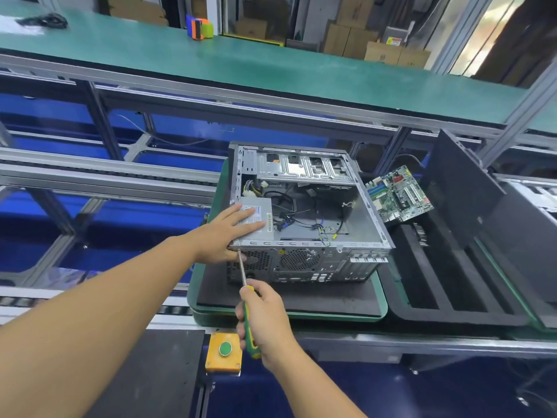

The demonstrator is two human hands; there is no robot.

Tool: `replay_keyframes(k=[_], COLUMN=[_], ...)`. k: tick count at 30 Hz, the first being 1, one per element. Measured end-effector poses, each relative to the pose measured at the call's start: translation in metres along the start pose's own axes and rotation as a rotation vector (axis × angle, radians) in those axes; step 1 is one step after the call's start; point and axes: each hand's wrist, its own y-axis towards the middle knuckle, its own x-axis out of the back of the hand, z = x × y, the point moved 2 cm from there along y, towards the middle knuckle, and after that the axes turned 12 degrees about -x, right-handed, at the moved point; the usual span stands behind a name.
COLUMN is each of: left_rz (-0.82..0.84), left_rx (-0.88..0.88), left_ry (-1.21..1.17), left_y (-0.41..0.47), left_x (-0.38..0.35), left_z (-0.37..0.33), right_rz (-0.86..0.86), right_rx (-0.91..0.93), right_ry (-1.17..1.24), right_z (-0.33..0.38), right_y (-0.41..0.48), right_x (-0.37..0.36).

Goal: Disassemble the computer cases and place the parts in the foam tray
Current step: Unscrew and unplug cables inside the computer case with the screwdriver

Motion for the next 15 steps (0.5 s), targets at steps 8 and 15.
replay_keyframes(k=[8, 15], left_rz=[0.017, 0.031], left_rx=[0.044, 0.052], left_ry=[0.037, 0.059], left_y=[-0.006, -0.004], left_x=[0.004, 0.003], left_z=[-0.01, -0.013], right_rz=[-0.163, 0.186], right_rx=[0.079, -0.131], right_ry=[-0.284, 0.244], right_z=[0.002, 0.004], right_y=[-0.002, -0.007], right_x=[-0.019, -0.008])
